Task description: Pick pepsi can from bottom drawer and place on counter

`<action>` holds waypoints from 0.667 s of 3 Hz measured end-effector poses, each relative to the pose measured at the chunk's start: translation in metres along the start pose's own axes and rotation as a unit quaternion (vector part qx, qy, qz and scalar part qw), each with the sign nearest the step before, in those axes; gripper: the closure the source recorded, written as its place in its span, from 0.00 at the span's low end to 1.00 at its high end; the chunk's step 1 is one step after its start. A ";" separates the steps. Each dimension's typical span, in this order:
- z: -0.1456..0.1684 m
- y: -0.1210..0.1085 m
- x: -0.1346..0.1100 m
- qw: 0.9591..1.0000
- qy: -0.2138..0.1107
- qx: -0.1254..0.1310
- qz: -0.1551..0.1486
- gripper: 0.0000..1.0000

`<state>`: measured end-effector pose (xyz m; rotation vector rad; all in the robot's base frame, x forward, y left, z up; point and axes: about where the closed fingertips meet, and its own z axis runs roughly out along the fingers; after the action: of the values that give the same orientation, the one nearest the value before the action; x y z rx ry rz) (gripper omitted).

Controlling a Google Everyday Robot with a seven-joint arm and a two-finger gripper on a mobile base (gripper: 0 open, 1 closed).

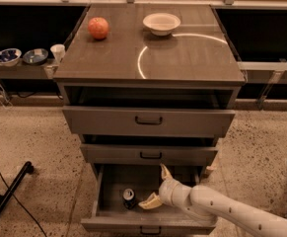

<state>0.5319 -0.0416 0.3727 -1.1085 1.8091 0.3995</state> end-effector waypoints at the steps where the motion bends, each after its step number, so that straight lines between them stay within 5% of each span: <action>1: 0.018 -0.002 0.009 0.999 0.027 0.019 0.009 0.00; 2: 0.036 -0.003 0.019 0.998 0.047 0.025 0.016 0.00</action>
Offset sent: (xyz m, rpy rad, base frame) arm 0.0301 0.0163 -0.0545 -0.1020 0.0773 -0.1099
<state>0.5512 -0.0294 0.3390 -1.0807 1.9121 0.3243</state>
